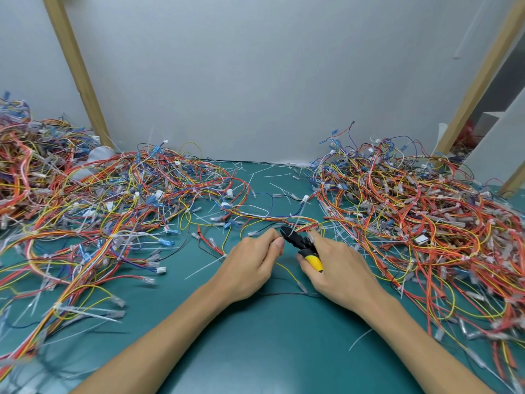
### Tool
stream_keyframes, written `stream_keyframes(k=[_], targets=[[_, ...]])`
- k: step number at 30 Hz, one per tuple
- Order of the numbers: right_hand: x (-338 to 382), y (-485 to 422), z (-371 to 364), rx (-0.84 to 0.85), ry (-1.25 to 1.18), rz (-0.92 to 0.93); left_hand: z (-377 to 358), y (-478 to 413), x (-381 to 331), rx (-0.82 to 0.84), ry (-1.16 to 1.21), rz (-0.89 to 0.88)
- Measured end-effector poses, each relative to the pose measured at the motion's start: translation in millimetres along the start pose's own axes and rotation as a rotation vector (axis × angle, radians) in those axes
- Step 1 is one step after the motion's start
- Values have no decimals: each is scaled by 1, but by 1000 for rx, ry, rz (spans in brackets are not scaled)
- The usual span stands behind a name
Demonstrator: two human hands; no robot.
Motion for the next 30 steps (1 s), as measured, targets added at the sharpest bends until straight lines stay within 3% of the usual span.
stream_keyframes(k=[20, 30], targets=[[-1, 0, 1, -51, 63, 29, 1, 0, 0, 9, -3, 0], [-3, -2, -3, -23, -61, -5, 0, -3, 3, 24, 112, 89]])
Point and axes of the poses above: each hand's wrist, its own y-axis away from the middle knuckle, its own z-axis out of the back of the hand, x = y × z, the point moved 2 cm from there along -y, towards the middle knuckle, and after that the axes turned 10 degrees about -z, right-handed, at the moved point
